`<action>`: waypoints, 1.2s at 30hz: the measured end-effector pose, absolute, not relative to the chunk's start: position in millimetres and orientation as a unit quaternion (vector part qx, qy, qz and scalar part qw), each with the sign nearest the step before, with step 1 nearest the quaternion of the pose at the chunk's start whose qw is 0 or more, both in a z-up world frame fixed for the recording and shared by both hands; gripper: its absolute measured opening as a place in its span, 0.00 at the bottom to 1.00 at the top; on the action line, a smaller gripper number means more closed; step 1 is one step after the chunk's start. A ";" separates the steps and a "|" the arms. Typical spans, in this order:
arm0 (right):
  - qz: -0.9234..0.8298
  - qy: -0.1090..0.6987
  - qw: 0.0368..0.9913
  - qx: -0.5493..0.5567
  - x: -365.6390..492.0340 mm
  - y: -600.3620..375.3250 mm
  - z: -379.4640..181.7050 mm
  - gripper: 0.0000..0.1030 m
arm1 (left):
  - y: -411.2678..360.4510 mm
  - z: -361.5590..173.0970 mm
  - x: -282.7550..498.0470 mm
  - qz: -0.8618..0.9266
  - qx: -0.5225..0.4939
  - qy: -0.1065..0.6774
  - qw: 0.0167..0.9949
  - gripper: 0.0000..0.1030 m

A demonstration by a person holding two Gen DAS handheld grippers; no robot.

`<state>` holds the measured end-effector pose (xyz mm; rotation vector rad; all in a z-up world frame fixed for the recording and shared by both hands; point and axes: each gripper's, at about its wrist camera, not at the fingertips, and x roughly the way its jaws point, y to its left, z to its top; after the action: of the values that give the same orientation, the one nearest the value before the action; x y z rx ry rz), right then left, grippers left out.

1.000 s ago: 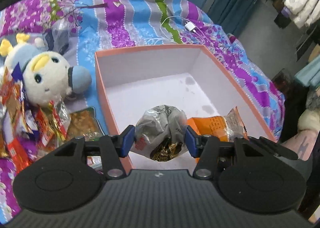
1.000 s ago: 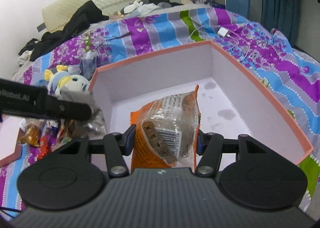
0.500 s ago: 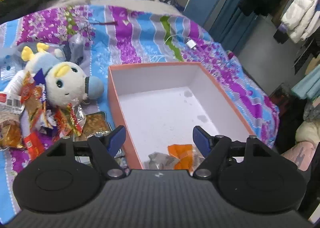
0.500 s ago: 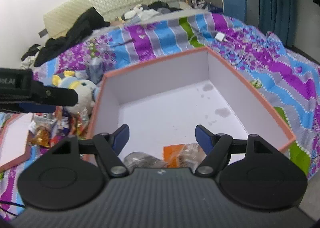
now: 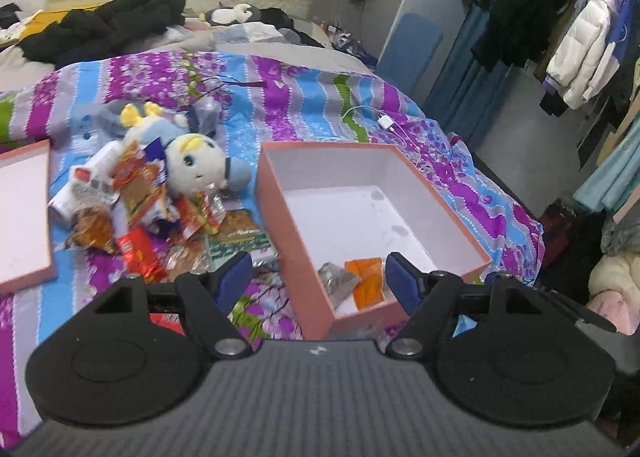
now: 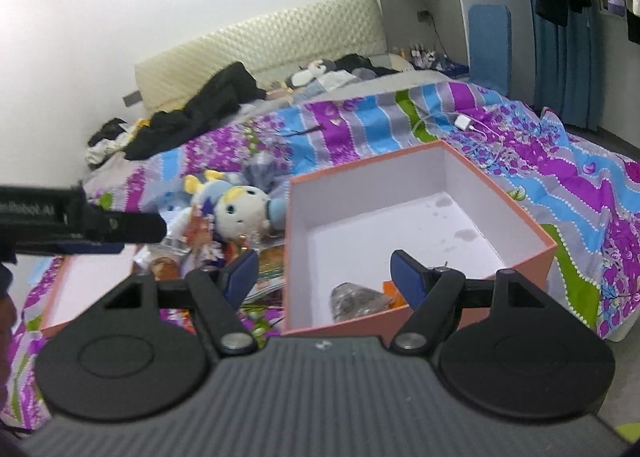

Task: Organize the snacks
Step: 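Withdraw both open tools from the box back to the snack heap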

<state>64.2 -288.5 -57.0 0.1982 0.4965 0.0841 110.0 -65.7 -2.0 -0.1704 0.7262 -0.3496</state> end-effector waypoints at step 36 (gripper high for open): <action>0.163 0.262 0.951 0.031 21.1 -171.5 -110.3 0.72 | 77.3 -90.2 19.5 -0.051 -0.145 0.373 0.915 0.76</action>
<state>21.1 -171.5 -110.3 0.0627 0.5331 0.3316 19.5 77.3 -90.2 -0.2992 0.7679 -0.1045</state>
